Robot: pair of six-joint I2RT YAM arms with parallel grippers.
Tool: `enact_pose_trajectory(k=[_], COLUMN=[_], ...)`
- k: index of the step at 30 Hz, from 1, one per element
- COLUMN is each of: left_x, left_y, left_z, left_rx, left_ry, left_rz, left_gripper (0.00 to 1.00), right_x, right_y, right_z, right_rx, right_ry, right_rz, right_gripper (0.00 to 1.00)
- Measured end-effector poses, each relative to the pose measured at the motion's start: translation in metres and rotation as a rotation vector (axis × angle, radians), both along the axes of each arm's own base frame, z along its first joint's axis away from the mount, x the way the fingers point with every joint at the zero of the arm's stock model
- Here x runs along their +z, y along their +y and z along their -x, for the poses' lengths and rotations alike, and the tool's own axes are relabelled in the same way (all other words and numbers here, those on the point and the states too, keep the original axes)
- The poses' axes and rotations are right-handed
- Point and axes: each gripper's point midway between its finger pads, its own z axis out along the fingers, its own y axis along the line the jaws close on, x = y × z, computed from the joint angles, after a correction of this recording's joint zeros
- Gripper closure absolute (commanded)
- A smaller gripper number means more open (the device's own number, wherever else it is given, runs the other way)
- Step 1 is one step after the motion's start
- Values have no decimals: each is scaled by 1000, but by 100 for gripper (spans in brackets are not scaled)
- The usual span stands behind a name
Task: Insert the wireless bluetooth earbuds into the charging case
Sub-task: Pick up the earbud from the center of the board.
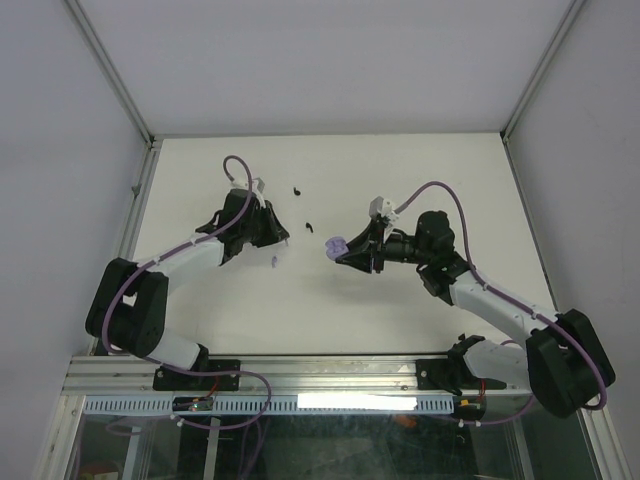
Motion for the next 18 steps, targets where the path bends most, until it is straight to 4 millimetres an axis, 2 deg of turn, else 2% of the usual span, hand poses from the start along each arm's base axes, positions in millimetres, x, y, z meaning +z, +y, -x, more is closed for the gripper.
enact_pose_trajectory(k=[5,8,13,18], left_x=[14,45,120,163], left_y=[-1,0,-5,-28], left_z=[5,7,12,34], left_rx=[5,7,3,-53], left_ry=[-41,-128,-353,-485], left_rz=[46,85,167,214], left_gripper=[100,99,99,99], right_x=[-1,0,-2,6], right_y=[5,8,8,8], right_z=[4,3,0,-8], right_rx=[19,18,-9,-52], right_ry=[-3,-3,-6,-46], right_rz=[-2,-16,-43,-87], right_gripper=[96,96,96,97])
